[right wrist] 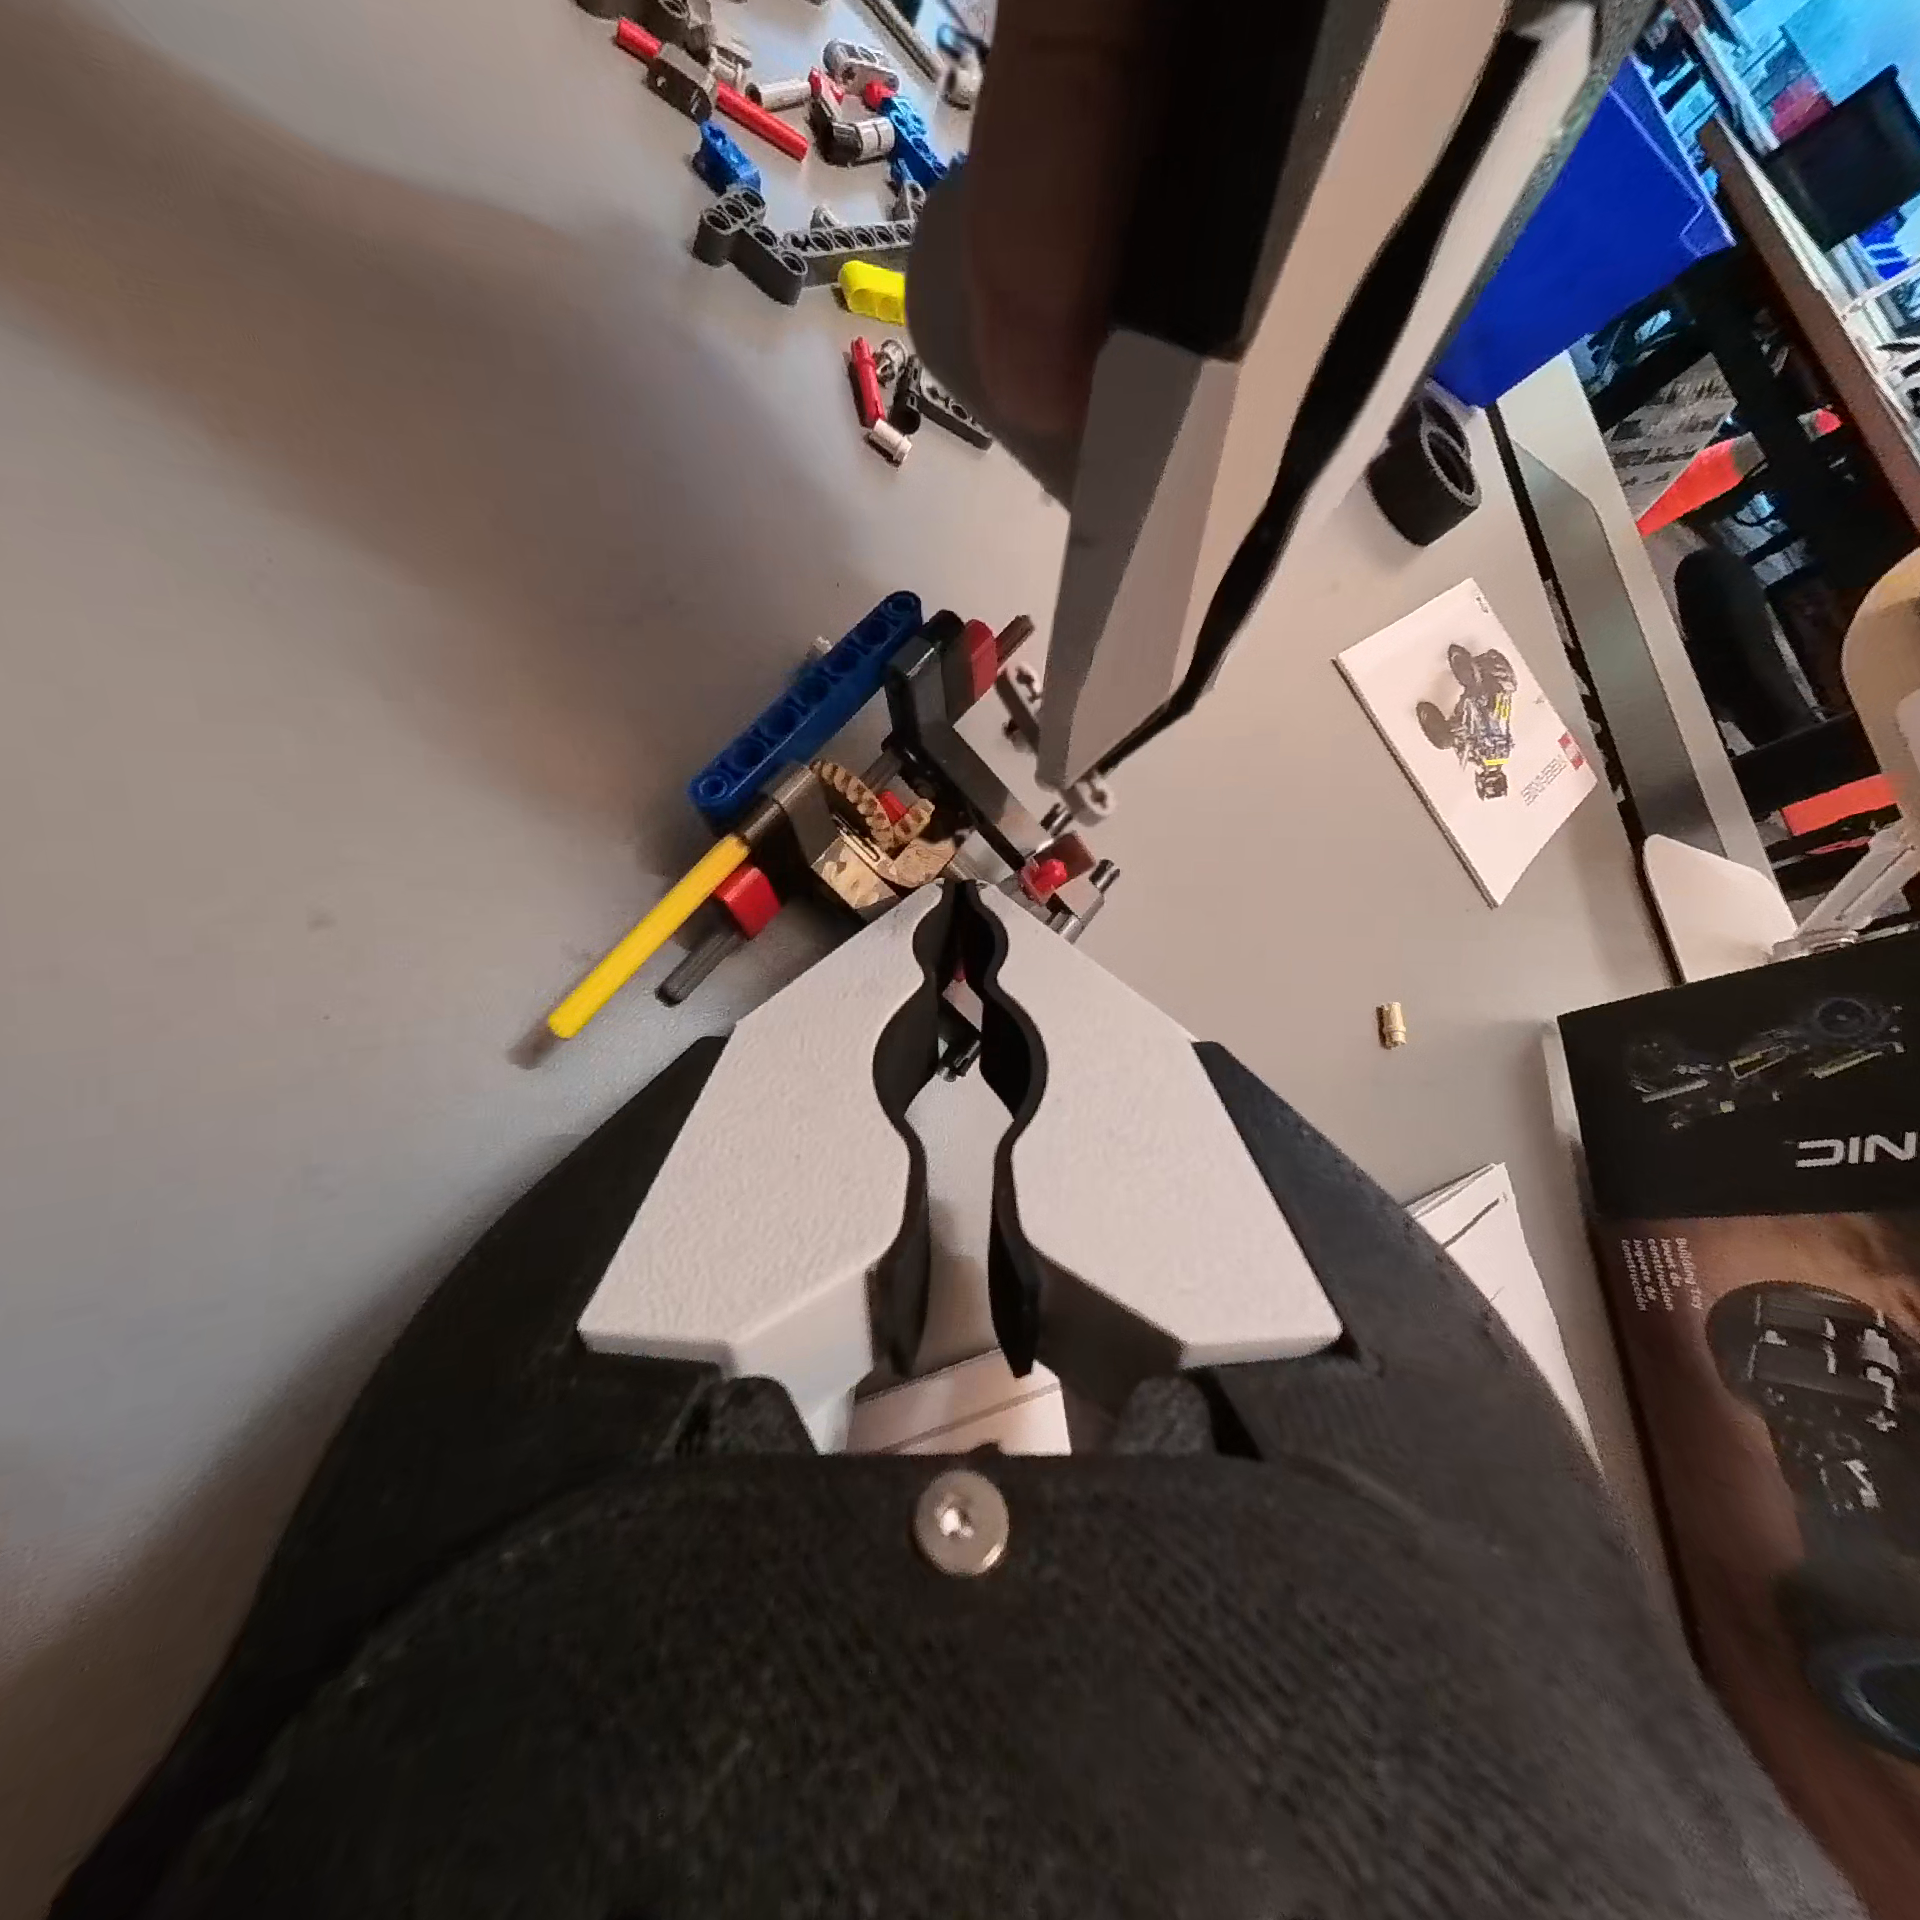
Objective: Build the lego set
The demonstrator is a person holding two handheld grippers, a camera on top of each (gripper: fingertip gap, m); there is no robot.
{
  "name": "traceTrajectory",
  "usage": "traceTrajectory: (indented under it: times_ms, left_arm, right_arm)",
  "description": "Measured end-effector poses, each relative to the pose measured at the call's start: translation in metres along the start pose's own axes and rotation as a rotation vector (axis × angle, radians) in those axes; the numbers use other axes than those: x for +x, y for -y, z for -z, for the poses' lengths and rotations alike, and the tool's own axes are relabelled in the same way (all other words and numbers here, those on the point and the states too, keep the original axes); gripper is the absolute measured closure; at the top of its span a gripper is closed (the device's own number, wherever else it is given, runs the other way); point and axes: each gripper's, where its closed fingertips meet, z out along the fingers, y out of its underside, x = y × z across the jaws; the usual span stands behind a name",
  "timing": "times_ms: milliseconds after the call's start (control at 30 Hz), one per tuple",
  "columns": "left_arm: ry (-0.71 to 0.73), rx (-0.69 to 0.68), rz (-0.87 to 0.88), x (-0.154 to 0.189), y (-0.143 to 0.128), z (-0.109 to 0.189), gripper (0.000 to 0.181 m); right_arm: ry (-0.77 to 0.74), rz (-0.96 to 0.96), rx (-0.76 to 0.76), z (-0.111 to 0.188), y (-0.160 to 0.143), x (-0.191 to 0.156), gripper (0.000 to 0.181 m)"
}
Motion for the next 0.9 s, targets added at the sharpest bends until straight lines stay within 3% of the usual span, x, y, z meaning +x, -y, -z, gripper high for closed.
traceTrajectory:
  times_ms: [433, 900]
  left_arm:
    - [0.029, -0.092, 0.069, 0.002, 0.002, -0.012, 0.177]
    - [0.061, -0.243, -0.083, 0.001, 0.0, -0.011, 0.177]
  right_arm:
    - [-0.054, 0.053, -0.003, 0.0, 0.0, 0.001, 0.181]
    - [-0.07, 0.07, -0.004, 0.0, 0.0, 0.001, 0.181]
